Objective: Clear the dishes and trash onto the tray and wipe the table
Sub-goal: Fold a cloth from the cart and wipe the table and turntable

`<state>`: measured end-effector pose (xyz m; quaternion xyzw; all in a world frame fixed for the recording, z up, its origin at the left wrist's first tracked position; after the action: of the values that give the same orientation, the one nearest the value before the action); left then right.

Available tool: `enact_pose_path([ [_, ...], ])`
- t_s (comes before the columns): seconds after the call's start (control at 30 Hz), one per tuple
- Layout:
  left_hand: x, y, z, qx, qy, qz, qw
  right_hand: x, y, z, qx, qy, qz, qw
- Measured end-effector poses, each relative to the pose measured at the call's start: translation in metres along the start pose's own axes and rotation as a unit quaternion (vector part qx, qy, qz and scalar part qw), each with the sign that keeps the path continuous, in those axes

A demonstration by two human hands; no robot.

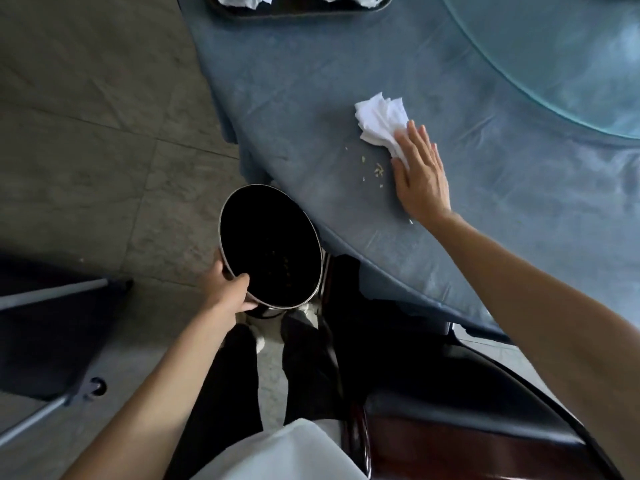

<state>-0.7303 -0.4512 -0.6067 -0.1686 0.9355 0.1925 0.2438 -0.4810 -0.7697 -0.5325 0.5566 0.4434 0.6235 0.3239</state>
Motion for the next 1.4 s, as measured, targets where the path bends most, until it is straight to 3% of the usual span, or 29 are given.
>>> enact_pose_path([
  [0.2, -0.008, -0.016, -0.009, 0.003, -0.018, -0.001, 1.0, 0.018, 0.005, 0.005, -0.012, -0.076, 0.007, 0.997],
  [0.37, -0.017, -0.024, -0.02, 0.012, -0.026, -0.001, 1.0, 0.068, -0.01, -0.036, -0.007, -0.044, 0.017, 0.999],
  [0.43, -0.022, -0.025, -0.024, 0.017, -0.028, -0.003, 0.999, 0.095, -0.019, -0.06, -0.015, -0.013, 0.03, 0.999],
  [0.53, -0.031, -0.027, -0.031, 0.016, -0.044, -0.014, 0.999, 0.141, -0.039, -0.1, -0.026, 0.123, 0.046, 0.991],
  [0.6, -0.035, -0.027, -0.034, 0.011, -0.053, -0.007, 0.999, 0.164, -0.049, -0.121, 0.004, 0.172, 0.074, 0.982],
  [0.7, -0.042, -0.025, -0.037, 0.013, -0.061, 0.02, 0.998, 0.165, -0.04, -0.124, 0.0, 0.131, 0.123, 0.984],
  [0.83, -0.044, -0.028, -0.04, 0.019, -0.036, 0.035, 0.999, 0.12, 0.013, -0.091, -0.111, 0.043, 0.133, 0.984],
  [0.93, -0.044, -0.032, -0.042, 0.022, -0.033, 0.041, 0.998, 0.055, 0.05, -0.064, -0.171, -0.042, 0.075, 0.982],
  [1.03, -0.042, -0.036, -0.043, 0.031, -0.037, 0.05, 0.998, -0.014, 0.064, -0.06, -0.144, -0.152, 0.046, 0.977],
  [1.13, -0.04, -0.039, -0.043, 0.031, -0.037, 0.048, 0.998, -0.035, 0.052, -0.076, -0.075, -0.212, 0.028, 0.974],
  [1.23, -0.038, -0.042, -0.042, 0.031, -0.034, 0.047, 0.998, -0.001, 0.029, -0.099, -0.068, -0.18, 0.027, 0.981],
  [1.33, -0.037, -0.044, -0.042, 0.03, -0.035, 0.043, 0.998, 0.061, -0.003, -0.127, -0.066, -0.093, 0.096, 0.989],
  [1.4, -0.038, -0.042, -0.043, 0.027, -0.04, 0.041, 0.998, 0.106, -0.027, -0.141, -0.006, -0.035, 0.144, 0.989],
])
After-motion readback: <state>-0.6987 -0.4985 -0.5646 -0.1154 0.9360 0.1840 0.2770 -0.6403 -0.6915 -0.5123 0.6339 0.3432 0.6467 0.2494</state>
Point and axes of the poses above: each hand's wrist, its own z-axis towards the middle knuckle, its own y-axis out of the back of the hand, x = y × z, the point moved 5 cm from there along z, towards the middle knuckle, and after that the axes turned 5 degrees about -y, right-handed, at the moved point
